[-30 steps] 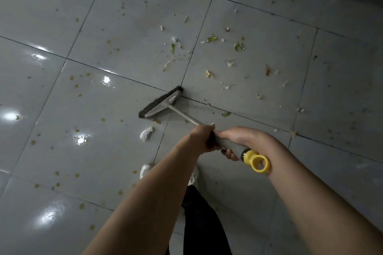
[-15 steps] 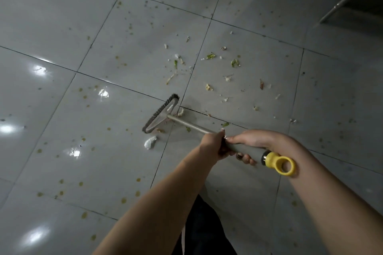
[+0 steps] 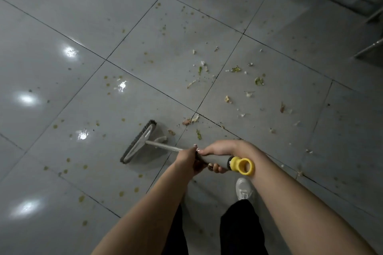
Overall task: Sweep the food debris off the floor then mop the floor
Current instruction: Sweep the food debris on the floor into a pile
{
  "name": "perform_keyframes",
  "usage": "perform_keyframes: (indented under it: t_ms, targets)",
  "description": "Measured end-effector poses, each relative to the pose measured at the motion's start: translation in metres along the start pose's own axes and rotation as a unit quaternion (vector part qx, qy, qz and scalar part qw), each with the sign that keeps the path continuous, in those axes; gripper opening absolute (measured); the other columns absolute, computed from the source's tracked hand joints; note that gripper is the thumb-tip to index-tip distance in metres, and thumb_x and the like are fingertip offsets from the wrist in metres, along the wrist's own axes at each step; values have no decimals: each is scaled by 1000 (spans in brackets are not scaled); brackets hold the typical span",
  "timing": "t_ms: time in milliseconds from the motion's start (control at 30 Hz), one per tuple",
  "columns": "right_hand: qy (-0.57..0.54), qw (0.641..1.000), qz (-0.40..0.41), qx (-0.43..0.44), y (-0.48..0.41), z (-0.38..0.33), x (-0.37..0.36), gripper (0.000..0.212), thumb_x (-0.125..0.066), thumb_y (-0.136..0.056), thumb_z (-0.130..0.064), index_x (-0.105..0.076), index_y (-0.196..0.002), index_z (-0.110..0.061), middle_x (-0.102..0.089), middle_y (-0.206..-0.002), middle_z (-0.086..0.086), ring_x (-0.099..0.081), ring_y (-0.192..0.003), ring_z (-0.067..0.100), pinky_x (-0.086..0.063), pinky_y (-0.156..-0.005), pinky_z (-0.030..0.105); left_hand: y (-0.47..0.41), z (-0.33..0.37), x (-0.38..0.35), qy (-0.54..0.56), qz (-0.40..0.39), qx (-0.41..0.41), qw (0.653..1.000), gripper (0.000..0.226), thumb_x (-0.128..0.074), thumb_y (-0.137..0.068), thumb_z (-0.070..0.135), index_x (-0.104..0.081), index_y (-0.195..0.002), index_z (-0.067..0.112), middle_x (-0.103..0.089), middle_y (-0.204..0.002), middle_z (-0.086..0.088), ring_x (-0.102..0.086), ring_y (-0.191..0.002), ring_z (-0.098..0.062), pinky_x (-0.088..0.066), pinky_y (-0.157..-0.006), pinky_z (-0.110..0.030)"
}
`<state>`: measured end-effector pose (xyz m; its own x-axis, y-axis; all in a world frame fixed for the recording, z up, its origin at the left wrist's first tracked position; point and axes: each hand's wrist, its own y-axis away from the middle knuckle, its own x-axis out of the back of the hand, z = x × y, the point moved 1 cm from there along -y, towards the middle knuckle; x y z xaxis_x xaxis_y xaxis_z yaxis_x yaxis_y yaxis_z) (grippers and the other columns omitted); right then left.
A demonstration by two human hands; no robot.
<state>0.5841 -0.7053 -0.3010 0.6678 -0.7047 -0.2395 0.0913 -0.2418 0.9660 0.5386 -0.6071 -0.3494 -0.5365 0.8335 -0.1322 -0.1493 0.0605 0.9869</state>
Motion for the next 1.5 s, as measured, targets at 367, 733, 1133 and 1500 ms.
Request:
perform_keyframes:
  t_ms: [367, 733, 1133, 1500]
  targets:
    - [74, 997, 25, -11, -2, 45, 156, 35, -43, -98, -38, -49, -84, -6, -46, -60, 6, -44, -28, 7, -38, -31, 13, -55, -36, -147, 41, -8, -33, 999, 32, -40, -100, 26, -42, -76, 5, -40, -65, -9, -40, -56, -16, -46, -36, -18]
    - [172, 982, 84, 7, 89, 103, 277, 39, -51, -94, -40, -56, -86, -3, -53, -47, 3, -48, -32, 10, -39, -33, 15, -27, -81, -296, 65, -56, -59, 995, 37, -42, -100, 25, -44, -70, 2, -40, -25, -1, -41, -18, -9, -43, -29, -15]
    - [112, 992, -13, 56, 34, 83, 180, 32, -46, -96, -40, -55, -98, -9, -49, -58, 5, -47, -32, 7, -40, -34, 14, -42, -77, -183, 102, 82, -104, 986, 38, -50, -96, 28, -44, -66, 5, -35, -25, 2, -38, -19, -7, -38, -29, -13]
    - [119, 992, 47, -8, 5, 104, 256, 42, -45, -95, -46, -52, -77, -8, -51, -42, -1, -45, -29, 8, -37, -32, 13, -87, -80, -249, 39, 17, -40, 998, 35, -44, -98, 28, -43, -71, 8, -44, -49, -5, -42, -46, -14, -36, -49, -23]
